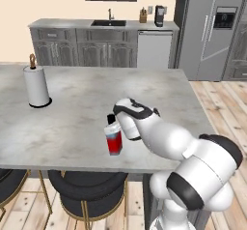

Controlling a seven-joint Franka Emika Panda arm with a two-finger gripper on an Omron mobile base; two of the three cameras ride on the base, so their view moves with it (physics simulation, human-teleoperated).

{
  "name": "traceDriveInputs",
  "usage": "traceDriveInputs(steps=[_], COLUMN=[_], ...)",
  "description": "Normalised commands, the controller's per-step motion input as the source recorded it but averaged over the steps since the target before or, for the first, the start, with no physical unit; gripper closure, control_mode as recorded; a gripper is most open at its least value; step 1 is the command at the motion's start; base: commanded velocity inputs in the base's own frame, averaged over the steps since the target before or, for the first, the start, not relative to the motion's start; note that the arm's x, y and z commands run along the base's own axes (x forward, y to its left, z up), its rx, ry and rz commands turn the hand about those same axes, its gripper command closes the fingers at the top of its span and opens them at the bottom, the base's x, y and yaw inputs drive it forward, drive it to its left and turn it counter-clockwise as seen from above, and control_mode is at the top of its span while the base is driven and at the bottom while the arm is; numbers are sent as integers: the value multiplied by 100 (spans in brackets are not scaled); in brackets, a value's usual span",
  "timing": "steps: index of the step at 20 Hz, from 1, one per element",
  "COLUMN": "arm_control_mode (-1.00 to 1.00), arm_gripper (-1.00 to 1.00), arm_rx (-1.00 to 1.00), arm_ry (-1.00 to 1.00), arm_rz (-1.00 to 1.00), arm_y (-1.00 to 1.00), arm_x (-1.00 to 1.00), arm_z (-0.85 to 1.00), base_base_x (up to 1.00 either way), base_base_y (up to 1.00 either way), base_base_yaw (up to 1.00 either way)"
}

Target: Get the candle and the liquor from the cabinet and move them to the dining counter.

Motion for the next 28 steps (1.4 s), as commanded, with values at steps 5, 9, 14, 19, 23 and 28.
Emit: traceDriveInputs(steps=[5, 9, 14, 19, 23, 28], arm_control_mode=[-100, -100, -100, -100, -100, -100], arm_gripper=[100, 100, 100, 100, 100, 100], arm_rx=[1, 1, 0, 0, 0, 0], arm_ry=[7, 2, -13, -22, -23, -8], arm_rz=[0, 0, 0, 0, 0, 0], arm_y=[0, 4, 6, 8, 9, 2], arm_x=[4, 12, 6, 0, 0, 15], arm_z=[-30, -21, -6, 0, 0, -13], base_base_x=[0, 0, 0, 0, 0, 0], base_base_y=[0, 0, 0, 0, 0, 0], base_base_yaw=[0, 0, 0, 0, 0, 0])
